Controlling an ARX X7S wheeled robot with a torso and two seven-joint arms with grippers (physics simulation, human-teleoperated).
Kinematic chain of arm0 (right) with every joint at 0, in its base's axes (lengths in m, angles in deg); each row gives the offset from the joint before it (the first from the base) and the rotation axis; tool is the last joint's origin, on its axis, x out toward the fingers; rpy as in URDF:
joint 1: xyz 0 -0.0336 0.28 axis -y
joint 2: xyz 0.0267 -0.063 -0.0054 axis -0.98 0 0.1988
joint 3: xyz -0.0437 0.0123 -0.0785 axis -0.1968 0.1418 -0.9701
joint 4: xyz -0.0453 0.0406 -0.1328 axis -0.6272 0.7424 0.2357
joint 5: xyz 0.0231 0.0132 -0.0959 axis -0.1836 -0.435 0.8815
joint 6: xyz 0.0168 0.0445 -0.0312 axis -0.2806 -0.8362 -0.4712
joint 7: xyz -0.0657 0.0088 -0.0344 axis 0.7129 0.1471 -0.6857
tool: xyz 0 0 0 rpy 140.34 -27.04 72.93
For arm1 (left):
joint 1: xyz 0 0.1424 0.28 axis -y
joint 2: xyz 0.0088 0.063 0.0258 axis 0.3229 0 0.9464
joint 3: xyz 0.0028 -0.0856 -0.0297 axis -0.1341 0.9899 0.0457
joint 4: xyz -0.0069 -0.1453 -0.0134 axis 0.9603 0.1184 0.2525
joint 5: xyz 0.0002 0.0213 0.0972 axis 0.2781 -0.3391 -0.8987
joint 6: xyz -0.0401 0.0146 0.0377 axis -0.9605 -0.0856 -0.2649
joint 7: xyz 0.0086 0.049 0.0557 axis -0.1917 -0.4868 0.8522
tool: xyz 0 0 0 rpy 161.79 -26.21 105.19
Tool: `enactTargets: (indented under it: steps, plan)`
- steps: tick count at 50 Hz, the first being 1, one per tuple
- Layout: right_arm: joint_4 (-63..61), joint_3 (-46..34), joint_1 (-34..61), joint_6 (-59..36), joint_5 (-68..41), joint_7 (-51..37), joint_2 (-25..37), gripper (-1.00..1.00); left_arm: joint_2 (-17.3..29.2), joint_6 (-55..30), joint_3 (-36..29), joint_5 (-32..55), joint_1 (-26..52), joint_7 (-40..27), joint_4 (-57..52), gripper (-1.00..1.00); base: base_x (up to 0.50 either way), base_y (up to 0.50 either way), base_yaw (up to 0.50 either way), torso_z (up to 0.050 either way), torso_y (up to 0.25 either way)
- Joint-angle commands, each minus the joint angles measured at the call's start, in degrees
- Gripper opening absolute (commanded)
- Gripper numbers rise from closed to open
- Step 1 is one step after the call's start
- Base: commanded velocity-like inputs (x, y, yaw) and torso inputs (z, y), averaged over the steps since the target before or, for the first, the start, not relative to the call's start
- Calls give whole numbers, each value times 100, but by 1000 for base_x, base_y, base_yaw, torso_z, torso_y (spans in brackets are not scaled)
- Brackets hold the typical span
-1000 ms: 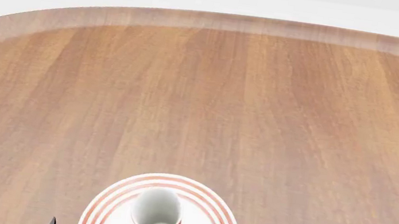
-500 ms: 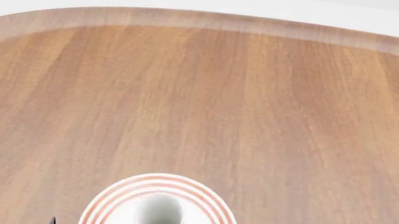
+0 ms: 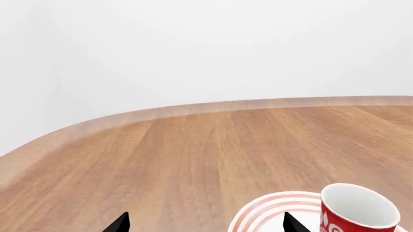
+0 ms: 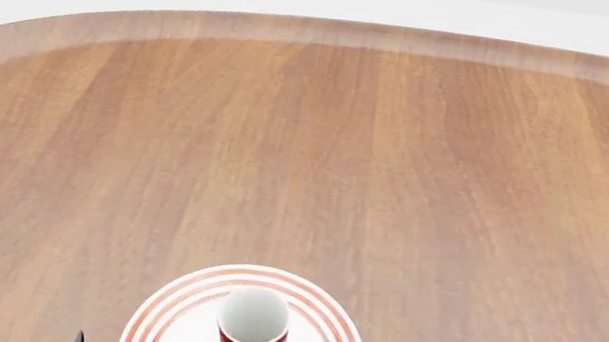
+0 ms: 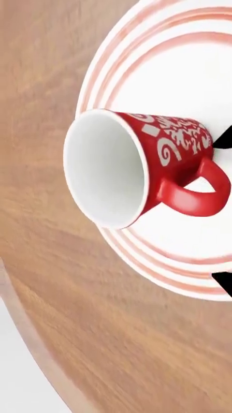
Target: Put the red mug on the left plate.
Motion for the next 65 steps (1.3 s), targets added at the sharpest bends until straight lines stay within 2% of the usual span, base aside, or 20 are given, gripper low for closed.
enactTargets:
  steps: [1, 28, 44, 65]
  plan:
    - [-693, -81, -117, -113, -105, -251, 221, 100, 16, -1, -16, 5, -2, -23, -18, 100, 0, 0, 0, 0, 0]
    - [-4983, -238, -678, -507, 124, -1837, 1480, 100, 196, -162, -23, -81, -221, -250, -706, 100, 0, 0, 0, 0, 0]
    - [-6375, -235, -700, -725, 220, -2431, 1809, 100, 362, -265, -27, -213, -485, -444, -1417, 100, 0, 0, 0, 0, 0]
    - [-7445, -277, -706, -924, 331, -2886, 2061, 100, 577, -342, -42, -398, -835, -642, -2294, 100, 0, 0, 0, 0, 0]
